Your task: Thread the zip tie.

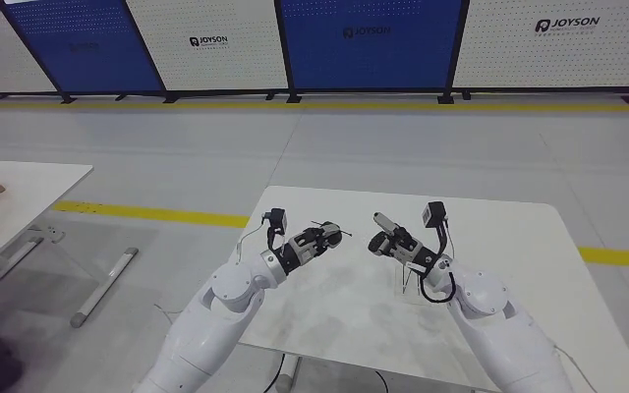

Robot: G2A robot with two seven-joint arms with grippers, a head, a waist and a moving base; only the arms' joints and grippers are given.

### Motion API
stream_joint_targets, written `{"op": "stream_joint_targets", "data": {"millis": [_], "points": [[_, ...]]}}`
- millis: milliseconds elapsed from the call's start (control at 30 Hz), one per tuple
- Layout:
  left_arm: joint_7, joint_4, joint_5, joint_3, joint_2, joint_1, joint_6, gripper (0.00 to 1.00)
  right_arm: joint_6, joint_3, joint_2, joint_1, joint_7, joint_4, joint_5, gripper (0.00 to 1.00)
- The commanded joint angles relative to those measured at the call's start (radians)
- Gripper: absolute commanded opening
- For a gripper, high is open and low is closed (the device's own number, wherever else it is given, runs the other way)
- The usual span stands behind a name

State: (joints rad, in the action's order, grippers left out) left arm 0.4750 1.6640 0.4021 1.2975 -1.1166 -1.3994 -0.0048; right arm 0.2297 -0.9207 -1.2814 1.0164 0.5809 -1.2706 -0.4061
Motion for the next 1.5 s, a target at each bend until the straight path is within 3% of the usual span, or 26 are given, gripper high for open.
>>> {"op": "stream_joint_targets", "data": {"millis": [0, 167, 267, 333, 433, 567, 633, 967, 1133, 1467], "points": [[-0.002, -0.001, -0.002, -0.001, 0.0, 0.0, -0.001, 0.0, 0.0, 0.0, 0.0, 0.0, 0.0, 0.0, 0.0, 1.0], [0.039, -0.023, 0.058, 0.012, 0.001, -0.013, -0.013, 0.0, 0.0, 0.0, 0.0, 0.0, 0.0, 0.0, 0.0, 1.0], [0.061, -0.009, 0.127, 0.046, 0.003, -0.035, -0.057, 0.0, 0.0, 0.0, 0.0, 0.0, 0.0, 0.0, 0.0, 1.0], [0.071, 0.026, 0.126, 0.073, 0.007, -0.067, -0.112, 0.0, 0.0, 0.0, 0.0, 0.0, 0.0, 0.0, 0.0, 1.0], [0.104, 0.096, 0.125, 0.11, 0.014, -0.128, -0.157, 0.0, 0.0, 0.0, 0.0, 0.0, 0.0, 0.0, 0.0, 1.0], [0.137, 0.182, 0.118, 0.162, 0.022, -0.206, -0.19, 0.0, 0.0, 0.0, 0.0, 0.0, 0.0, 0.0, 0.0, 1.0], [0.109, 0.21, 0.084, 0.185, 0.024, -0.233, -0.236, 0.0, 0.0, 0.0, 0.0, 0.0, 0.0, 0.0, 0.0, 1.0], [0.104, 0.212, 0.084, 0.182, 0.023, -0.231, -0.233, 0.0, 0.0, 0.0, 0.0, 0.0, 0.0, 0.0, 0.0, 1.0], [0.139, 0.261, 0.14, 0.183, 0.023, -0.233, -0.262, 0.0, 0.0, 0.0, 0.0, 0.0, 0.0, 0.0, 0.0, 1.0], [0.182, 0.381, 0.156, 0.206, 0.025, -0.292, -0.318, 0.0, 0.0, 0.0, 0.0, 0.0, 0.0, 0.0, 0.0, 1.0]]}}
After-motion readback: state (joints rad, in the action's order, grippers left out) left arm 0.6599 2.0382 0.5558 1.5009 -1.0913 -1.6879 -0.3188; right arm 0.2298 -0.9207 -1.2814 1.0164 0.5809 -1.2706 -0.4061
